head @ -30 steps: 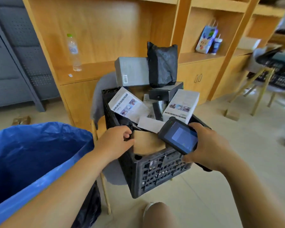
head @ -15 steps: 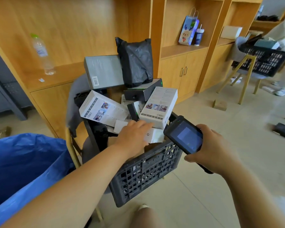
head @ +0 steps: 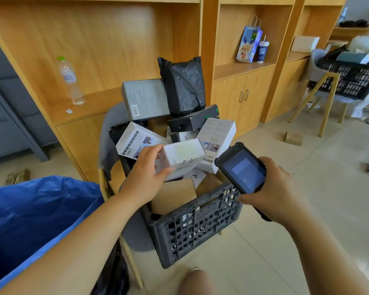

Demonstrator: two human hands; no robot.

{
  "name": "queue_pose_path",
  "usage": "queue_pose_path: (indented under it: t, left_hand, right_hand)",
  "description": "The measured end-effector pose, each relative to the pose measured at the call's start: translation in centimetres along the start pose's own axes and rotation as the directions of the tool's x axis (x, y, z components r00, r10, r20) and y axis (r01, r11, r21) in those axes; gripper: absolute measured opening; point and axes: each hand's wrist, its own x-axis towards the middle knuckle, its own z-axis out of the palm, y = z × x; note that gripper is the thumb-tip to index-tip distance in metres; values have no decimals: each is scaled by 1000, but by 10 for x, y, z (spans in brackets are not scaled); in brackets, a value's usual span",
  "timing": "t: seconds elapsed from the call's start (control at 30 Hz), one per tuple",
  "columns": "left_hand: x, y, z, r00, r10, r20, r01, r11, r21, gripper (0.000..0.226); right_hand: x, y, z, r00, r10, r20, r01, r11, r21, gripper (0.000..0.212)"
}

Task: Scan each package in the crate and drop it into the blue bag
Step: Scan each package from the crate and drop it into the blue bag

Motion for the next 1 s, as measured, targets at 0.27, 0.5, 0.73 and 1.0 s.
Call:
queue_pose_path:
  t: [0.27, 0.5, 0.73, 1.0]
  left_hand:
    - [-10, 18, -50, 942, -246, -228, 85, 832, -548, 25]
    - [-37, -4, -57, 867, -486, -112, 403, 815, -417, 40]
    - [-62, -20, -70, 820, -573, -14, 540, 781, -315, 33]
    - [-86, -28, -88, 839, -532, -113, 482, 824, -297, 38]
  right_hand:
    - [-10, -24, 8, 998, -67, -15, 68, 990, 120, 84]
    - [-17, -41, 15, 992, -117, 41, 112, 987, 118, 78]
    - [-27, -52, 17, 980, -150, 131, 148, 989, 28, 92]
    - [-38, -80, 16, 940, -250, 232, 273, 960, -70, 94]
